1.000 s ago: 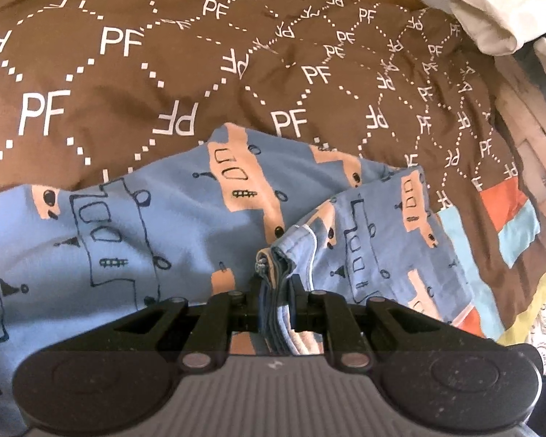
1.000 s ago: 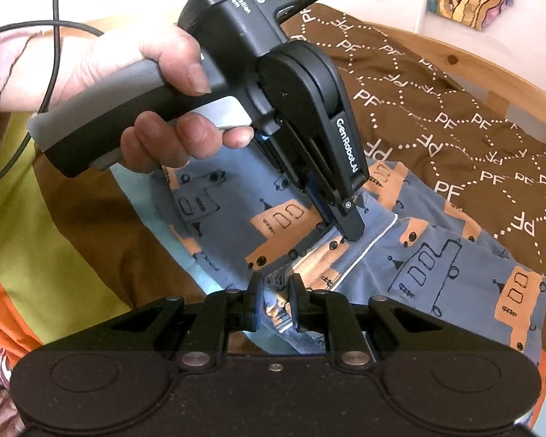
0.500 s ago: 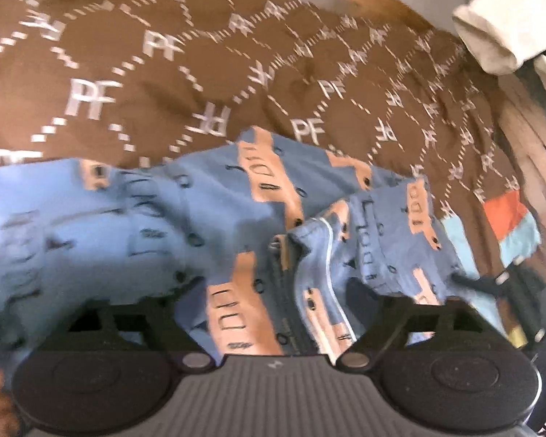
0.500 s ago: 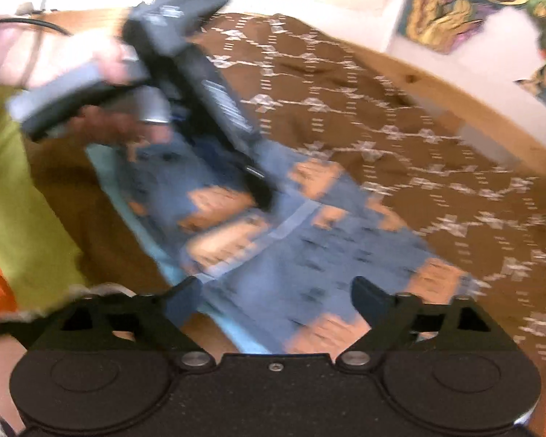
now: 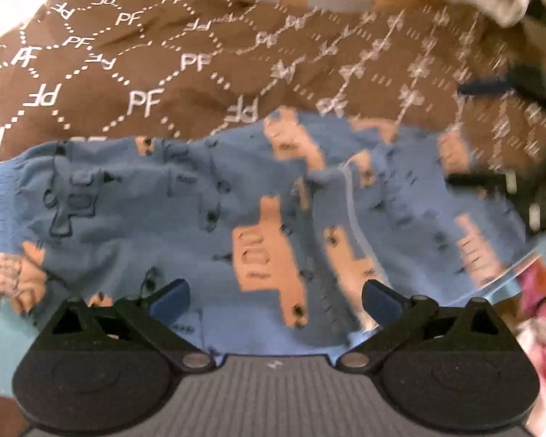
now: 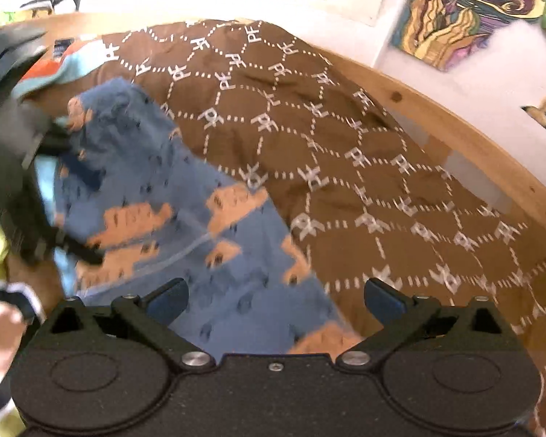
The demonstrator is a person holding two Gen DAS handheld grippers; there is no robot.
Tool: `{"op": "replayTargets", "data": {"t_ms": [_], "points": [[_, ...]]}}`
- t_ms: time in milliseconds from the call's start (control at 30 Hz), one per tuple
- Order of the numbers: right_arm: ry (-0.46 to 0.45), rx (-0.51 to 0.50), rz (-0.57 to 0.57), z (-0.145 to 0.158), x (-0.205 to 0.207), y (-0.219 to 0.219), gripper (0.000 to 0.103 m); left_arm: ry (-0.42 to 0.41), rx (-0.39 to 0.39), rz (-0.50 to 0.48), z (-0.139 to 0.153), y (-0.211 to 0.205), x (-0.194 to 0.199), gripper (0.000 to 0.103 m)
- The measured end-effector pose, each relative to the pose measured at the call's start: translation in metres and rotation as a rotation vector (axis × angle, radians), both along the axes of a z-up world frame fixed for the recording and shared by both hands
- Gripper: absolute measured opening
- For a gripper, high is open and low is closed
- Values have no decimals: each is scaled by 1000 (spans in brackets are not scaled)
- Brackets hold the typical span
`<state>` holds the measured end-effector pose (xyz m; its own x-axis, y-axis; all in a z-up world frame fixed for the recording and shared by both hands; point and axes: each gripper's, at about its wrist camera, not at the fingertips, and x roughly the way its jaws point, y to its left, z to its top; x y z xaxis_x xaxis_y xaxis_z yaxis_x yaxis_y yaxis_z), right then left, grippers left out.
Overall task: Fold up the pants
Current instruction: 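Open both grippers and lift them off the pants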
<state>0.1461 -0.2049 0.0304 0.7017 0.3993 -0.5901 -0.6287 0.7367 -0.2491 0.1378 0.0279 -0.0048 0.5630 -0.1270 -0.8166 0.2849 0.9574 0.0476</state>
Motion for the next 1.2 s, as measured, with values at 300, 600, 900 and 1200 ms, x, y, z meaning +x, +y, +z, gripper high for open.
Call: {"op": "replayTargets", "data": {"t_ms": [300, 600, 900, 1200], "points": [[2, 10, 61, -17, 50, 52, 102, 27, 36, 27, -10, -5, -1, 103], [-39, -33, 42, -24, 55, 59, 102, 46, -2, -52, 1, 3, -8, 103], [-5, 116, -16, -8, -11, 22, 102, -201, 48, 219, 42, 71, -56, 103], [36, 40, -4, -28, -42, 47, 102, -285, 146, 466, 36, 91, -28, 103]]}}
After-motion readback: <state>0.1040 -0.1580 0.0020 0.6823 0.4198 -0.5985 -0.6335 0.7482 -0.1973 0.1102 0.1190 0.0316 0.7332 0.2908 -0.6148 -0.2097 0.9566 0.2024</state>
